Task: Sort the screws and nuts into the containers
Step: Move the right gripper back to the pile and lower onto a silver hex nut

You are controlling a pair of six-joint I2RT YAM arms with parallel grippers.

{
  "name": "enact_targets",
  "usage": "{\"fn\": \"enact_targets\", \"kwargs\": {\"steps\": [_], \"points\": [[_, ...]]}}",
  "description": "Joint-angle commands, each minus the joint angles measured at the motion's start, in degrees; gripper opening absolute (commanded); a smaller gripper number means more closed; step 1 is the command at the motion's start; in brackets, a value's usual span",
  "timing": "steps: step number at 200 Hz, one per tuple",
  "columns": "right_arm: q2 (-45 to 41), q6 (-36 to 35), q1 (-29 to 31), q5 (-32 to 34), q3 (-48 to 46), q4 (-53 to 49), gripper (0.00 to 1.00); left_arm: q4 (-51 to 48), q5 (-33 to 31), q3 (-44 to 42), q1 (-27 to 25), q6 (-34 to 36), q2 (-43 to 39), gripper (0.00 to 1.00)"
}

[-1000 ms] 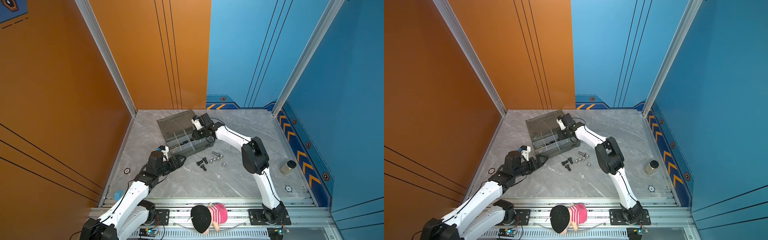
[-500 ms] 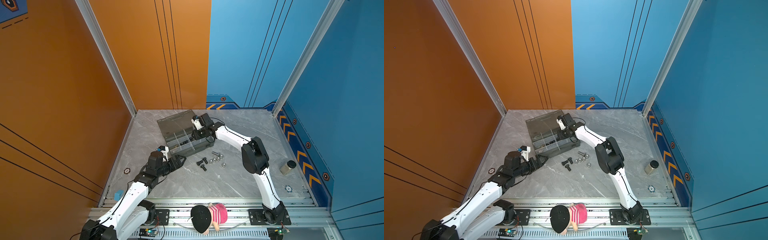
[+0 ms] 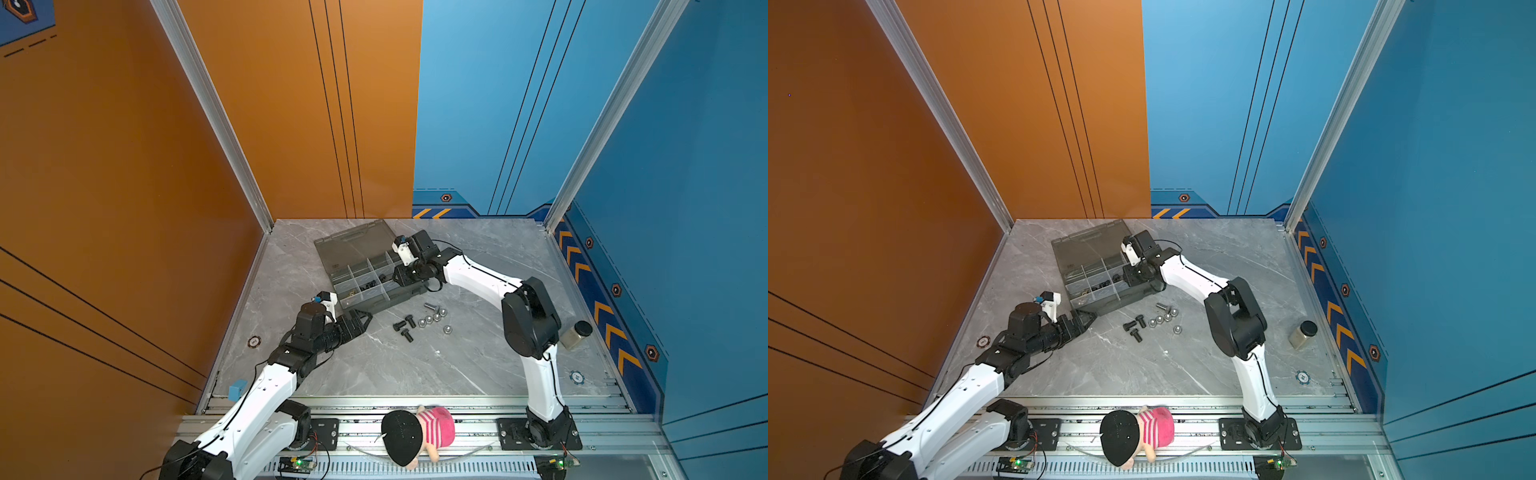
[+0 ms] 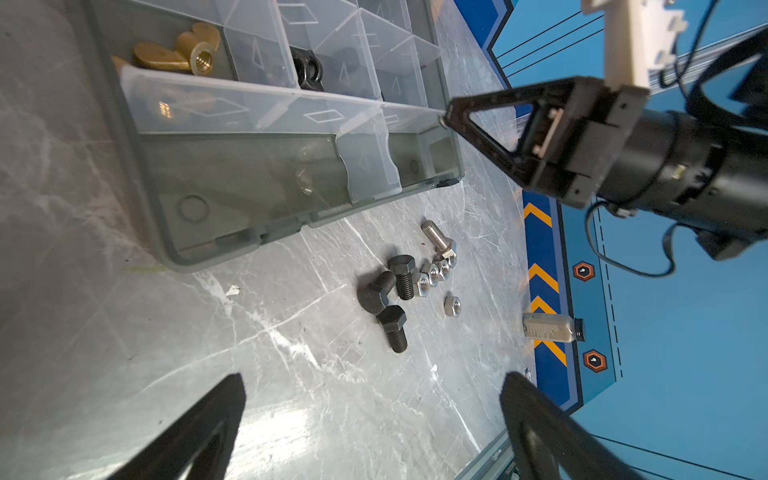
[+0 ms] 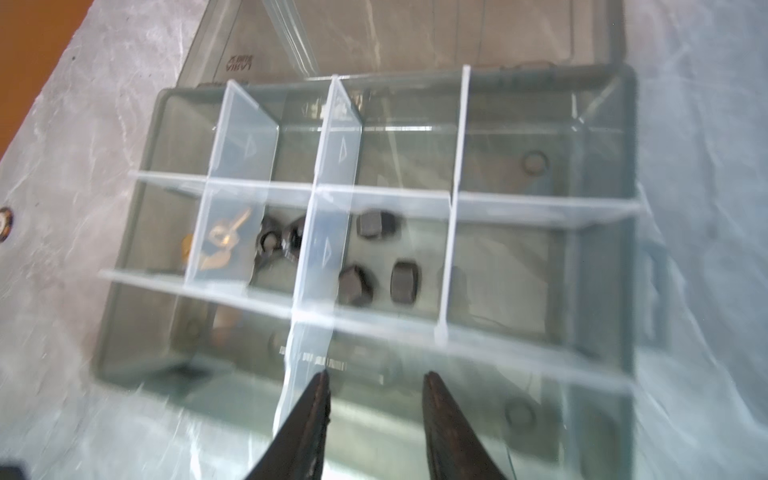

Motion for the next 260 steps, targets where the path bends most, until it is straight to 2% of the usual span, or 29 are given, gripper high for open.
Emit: {"fn": "enact_targets", "kwargs": {"steps": [1,57,111,173,260], "points": [[-6.8,-0.6,-0.2,2.4,-5.2,-0.6,0.4,-0.6,1.0,-0.2,0.4,-0.6,-0.3,0.98],[-17.4,1.3,0.1,3.9,-20.9,-2.3,0.44,-0.1,1.0,0.3,0.1,-0.3,1.1,0.98],[-21.0,4.9,0.8,1.3,-31.6,1.7,0.44,0.5,1.4,0.9,0.3,0.2,3.7,0.98],[-20.1,7.9,1.1,-3.7,-34.1,3.1,0.44,0.3,1.3,1.7,0.1,0.4,4.5,0.98],[-18.5,9.3,1.0,-6.0,-34.9,4.0,0.44,0.2,1.2,1.6,-0.2,0.4,4.7,0.98]]}}
